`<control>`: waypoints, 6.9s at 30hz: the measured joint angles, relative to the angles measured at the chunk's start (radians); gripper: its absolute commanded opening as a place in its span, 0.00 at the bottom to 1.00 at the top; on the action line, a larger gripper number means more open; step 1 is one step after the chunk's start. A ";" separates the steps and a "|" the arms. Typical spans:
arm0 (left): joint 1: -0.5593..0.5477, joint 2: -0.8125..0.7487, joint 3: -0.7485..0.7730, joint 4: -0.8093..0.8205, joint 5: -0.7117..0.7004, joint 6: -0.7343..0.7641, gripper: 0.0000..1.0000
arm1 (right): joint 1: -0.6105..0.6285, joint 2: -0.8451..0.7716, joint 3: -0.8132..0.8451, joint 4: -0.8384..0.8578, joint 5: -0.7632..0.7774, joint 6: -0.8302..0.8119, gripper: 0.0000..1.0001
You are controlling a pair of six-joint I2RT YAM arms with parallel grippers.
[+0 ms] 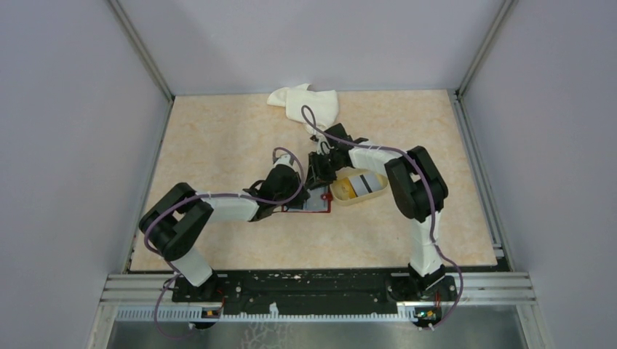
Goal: Put the credit cards into the card holder
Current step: Insert the credit card into the card holder, then turn over the card slot in the card holder.
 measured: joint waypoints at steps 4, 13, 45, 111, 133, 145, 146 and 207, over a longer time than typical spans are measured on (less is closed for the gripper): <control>0.000 -0.007 0.000 -0.006 0.001 0.009 0.28 | -0.016 -0.020 0.000 -0.026 0.020 -0.019 0.30; 0.001 -0.130 -0.037 -0.001 0.080 0.069 0.31 | -0.028 -0.109 -0.001 -0.066 0.050 -0.098 0.29; 0.054 -0.586 -0.470 0.160 0.045 0.205 0.75 | 0.055 -0.517 -0.296 -0.087 -0.072 -0.990 0.13; 0.172 -0.287 -0.281 0.120 0.250 0.113 0.52 | 0.039 -0.199 -0.183 -0.059 0.111 -0.601 0.03; 0.183 -0.165 -0.166 0.034 0.269 0.152 0.62 | 0.039 -0.182 -0.159 -0.079 0.109 -0.602 0.03; 0.185 -0.175 -0.149 -0.014 0.262 0.165 0.65 | 0.039 -0.175 -0.151 -0.085 0.103 -0.605 0.03; 0.185 -0.180 -0.149 -0.023 0.259 0.167 0.65 | 0.039 -0.175 -0.151 -0.085 0.103 -0.606 0.03; 0.192 -0.244 -0.191 0.117 0.485 0.071 0.53 | 0.025 -0.168 -0.146 -0.134 -0.031 -0.632 0.26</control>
